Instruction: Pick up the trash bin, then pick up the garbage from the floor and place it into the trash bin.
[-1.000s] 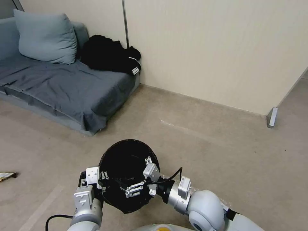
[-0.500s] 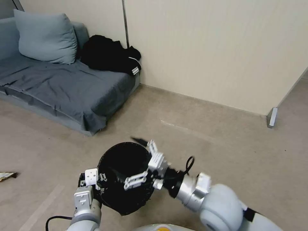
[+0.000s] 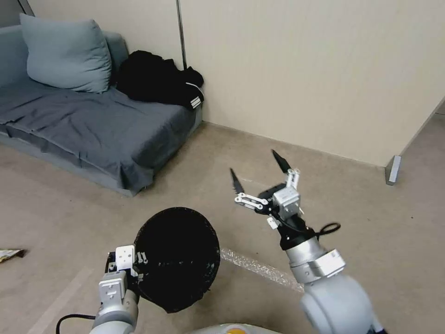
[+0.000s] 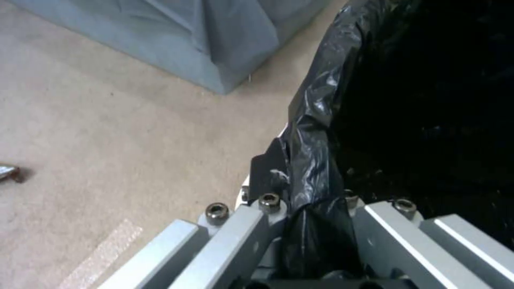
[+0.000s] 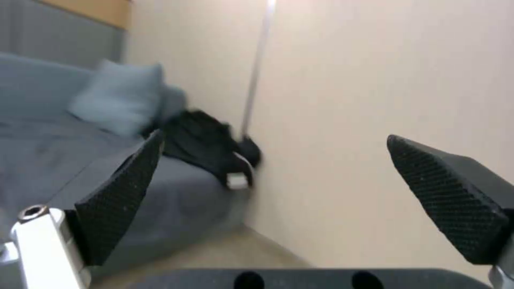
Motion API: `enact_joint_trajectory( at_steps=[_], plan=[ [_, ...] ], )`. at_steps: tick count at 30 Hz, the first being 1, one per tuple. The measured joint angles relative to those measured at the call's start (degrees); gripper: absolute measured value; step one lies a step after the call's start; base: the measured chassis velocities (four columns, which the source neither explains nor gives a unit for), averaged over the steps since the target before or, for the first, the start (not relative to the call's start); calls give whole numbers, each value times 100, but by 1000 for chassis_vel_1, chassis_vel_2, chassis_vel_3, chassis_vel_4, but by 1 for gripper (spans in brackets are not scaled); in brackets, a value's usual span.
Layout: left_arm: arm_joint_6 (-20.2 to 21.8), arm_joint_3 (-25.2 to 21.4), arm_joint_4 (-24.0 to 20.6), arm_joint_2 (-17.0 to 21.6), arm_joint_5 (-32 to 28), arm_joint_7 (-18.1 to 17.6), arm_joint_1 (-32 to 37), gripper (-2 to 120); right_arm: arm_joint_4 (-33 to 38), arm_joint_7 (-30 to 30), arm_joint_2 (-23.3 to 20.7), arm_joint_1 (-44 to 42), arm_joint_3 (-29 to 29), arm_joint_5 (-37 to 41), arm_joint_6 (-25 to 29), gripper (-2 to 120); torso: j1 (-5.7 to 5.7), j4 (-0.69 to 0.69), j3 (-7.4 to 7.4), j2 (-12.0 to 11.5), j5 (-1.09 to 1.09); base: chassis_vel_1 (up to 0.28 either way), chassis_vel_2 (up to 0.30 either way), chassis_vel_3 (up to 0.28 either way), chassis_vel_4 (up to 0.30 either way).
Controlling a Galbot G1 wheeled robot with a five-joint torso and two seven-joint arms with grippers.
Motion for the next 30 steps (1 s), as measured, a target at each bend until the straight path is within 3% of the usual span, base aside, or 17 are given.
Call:
enact_joint_trajectory(
  at_steps=[2,7,30],
  plan=[
    [-137,-42,-3,13,-29,3,36,1,-244,22,294,-265,122,-139,298,100,0,0,0,0,0,0,0,0,0],
    [-346,-100,-3,56,-134,11,124,1,-530,-45,449,-477,200,-105,600,100,0,0,0,0,1,0,0,0,0],
    [-357,-122,-108,76,-204,47,139,1,-731,-619,237,-359,284,575,872,100,0,1,0,0,1,20,23,22,21]
  ],
)
